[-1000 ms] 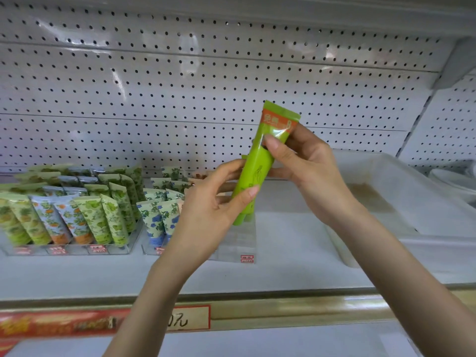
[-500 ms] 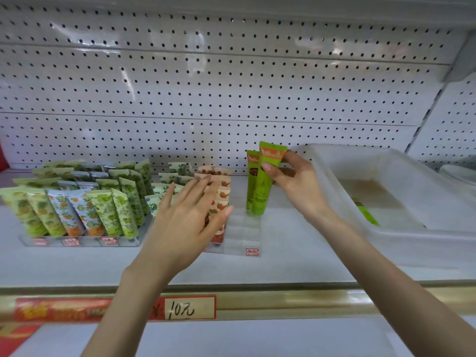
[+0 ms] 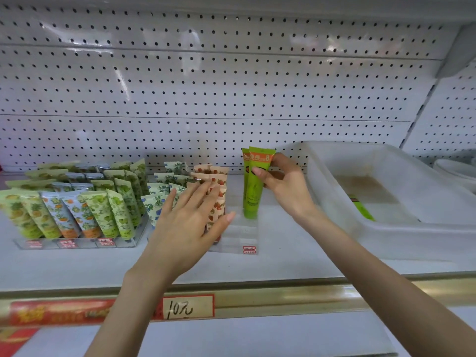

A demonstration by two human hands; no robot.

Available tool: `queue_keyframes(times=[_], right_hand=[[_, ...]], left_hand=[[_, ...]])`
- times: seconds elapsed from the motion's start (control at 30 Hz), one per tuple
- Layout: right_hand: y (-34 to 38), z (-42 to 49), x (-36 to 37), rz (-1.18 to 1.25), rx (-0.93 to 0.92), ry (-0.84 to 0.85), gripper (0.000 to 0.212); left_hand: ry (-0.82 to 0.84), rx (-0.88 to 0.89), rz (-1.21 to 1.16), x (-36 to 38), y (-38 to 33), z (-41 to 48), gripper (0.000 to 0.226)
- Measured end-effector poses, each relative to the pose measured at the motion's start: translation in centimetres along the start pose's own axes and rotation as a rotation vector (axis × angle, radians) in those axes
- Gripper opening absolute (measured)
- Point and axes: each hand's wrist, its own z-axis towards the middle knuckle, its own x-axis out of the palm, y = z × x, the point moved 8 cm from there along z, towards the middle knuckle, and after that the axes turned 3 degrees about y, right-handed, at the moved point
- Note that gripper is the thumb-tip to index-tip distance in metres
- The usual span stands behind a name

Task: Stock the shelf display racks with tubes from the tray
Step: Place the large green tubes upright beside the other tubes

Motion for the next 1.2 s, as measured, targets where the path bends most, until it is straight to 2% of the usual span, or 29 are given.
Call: queue_keyframes(times=[0.37,0.67,0.93,1.2], right_hand=[[-0.9,-0.4,1.2,-0.085,0.021,0.074,0.015],[0.6,0.1,-0.6,-0.059,-0.030,0.055,0.018],[5.7,1.6,-9.6,-0.043,-0.074,-0.102,0.002],[3.1,2.5,-17.3,-0.265,0.091,-0.037,0.011]], left_hand=[[0.003,-0.007,0.030,-0.2,-0.1,0.0,0.106],[-0.065,-0.005,0.000,-2.1,-0.6,0.2,0.088],[-0.173,0.124,-0.014,-4.6,-5.3,1.4,0.078],[-0.183,0.279,-0.014,-4.2,-12.9,3.4,0.071]])
